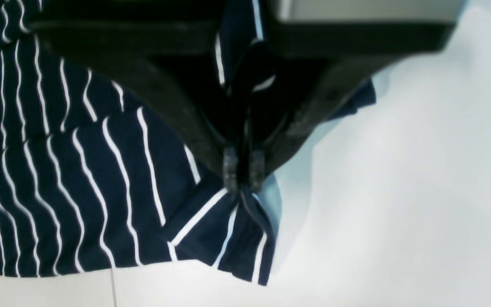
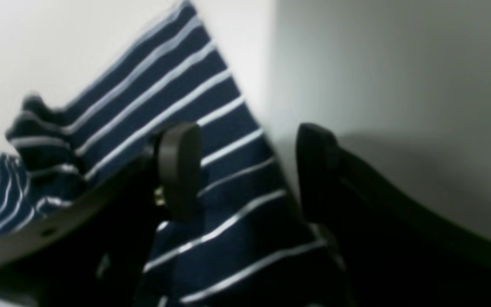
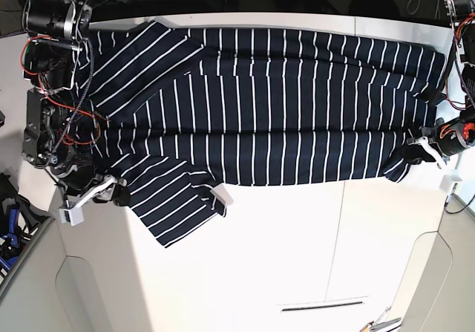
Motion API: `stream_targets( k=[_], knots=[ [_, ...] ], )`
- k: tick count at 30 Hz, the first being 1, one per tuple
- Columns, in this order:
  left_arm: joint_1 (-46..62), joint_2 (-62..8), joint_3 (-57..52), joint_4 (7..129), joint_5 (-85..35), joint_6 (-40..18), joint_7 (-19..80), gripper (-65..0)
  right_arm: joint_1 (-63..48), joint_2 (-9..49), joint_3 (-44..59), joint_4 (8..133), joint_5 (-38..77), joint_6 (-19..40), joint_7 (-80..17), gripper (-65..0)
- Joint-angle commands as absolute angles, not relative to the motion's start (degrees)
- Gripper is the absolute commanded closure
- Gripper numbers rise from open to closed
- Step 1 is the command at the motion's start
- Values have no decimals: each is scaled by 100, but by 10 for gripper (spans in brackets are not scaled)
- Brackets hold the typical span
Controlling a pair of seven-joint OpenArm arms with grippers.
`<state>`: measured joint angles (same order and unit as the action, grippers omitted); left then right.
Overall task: Fold the T-shirt properly
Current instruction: 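Lift the hem and fold it over toward the collar edge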
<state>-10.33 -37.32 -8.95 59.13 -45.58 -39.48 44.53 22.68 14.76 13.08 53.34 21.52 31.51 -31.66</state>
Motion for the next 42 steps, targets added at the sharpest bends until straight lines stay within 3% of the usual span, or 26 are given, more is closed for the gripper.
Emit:
stream_targets(
  k=[1,11,13,17,21,27,42],
  knots=[
    [-1140,-3874,-934,6005,-4646,-4000,4346,0,2421,1535,1221,5363,2167,3190,-3028,-352],
    [-1125,-3874,-934,6005,-4626,-4000,4353,0,2394,1505,910,5295,2257,3190,-3063,-342],
    [-1125,-3874,-934,6005,-4626,-4000,4353,0,2394,1505,913,5295,2276,3190,-3068,-272],
    [-1127,-3874,-934,6005,-4646,-4000,4351,0,2397,1507,913,5297,2272,3194,-3065,0],
    [-1129,-3879,-934,6040,-4644,-4000,4351,0,2397,1525,915,5422,2362,3262,-3249,0],
    [-1044,-4082,-934,6429,-4646,-4000,4394,0,2167,1568,1059,6429,2882,3264,-4445,0],
    [132,-4383,-1487,7673,-4488,-3798,4617,0,355,1747,1426,9185,3118,3277,-4720,0]
  ],
)
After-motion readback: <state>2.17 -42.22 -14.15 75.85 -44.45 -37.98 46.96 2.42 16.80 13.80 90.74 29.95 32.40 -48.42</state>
